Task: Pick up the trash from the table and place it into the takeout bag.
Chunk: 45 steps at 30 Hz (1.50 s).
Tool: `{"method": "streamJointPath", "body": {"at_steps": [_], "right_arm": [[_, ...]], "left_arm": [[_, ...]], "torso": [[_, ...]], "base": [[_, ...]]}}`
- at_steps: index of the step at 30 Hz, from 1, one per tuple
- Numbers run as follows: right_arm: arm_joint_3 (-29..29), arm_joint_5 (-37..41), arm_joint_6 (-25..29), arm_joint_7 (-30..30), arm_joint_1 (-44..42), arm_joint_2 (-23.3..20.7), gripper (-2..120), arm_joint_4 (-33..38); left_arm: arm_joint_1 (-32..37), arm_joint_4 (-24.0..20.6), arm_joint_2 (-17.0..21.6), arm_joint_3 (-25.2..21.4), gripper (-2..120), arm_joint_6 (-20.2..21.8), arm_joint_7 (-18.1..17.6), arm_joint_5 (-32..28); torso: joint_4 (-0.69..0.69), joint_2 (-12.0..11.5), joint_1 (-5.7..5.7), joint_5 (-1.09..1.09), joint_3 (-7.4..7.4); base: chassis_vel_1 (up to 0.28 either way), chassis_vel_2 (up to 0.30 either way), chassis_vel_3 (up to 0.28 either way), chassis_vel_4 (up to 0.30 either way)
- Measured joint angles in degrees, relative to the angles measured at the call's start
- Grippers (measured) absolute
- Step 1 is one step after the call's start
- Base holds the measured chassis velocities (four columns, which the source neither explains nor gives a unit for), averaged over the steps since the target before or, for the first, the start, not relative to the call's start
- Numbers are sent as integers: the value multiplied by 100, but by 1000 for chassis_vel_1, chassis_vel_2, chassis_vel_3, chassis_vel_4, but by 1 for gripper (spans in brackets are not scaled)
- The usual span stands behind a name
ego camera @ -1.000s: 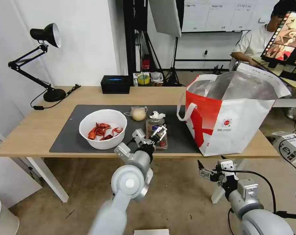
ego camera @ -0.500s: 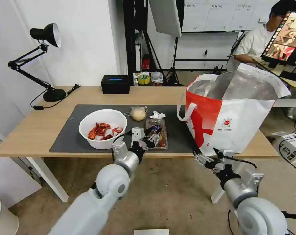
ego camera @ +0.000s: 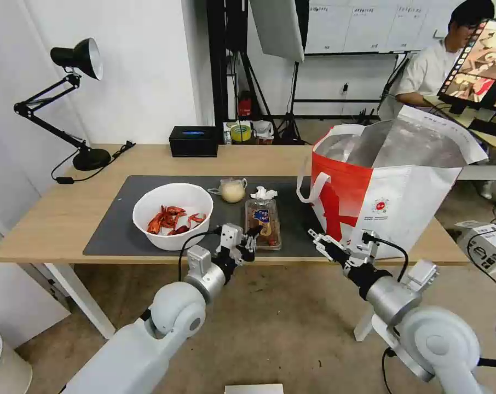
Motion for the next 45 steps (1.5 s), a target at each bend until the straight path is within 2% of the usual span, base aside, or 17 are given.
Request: {"method": "streamJointPath", "body": {"at_steps": [8,22,36,45], "right_arm": [[-115,384,38,-23,411,-114,100,-235],[-469,354,51,20,862,-46,100,-709],[-758,353,36,187,1527,46,100,-1424],[-1073,271,-260,434,1974,84,100,-1798]], "left_arm": [[-254,294,-18,304,0,-103,86,243],[-660,722,-154,458,0,-119,-232,138],[-649,782,-153,471,0,-118,-295,152],[-615,769,-161,461,0,-126,-308,147]], "torso": [[1,0,0,0,0],[0,0,0,0,0],[1,0,0,0,0],[1,0,0,0,0]], "base": [[0,0,0,0],[0,0,0,0],[0,0,0,0],[0,0,0,0]]}}
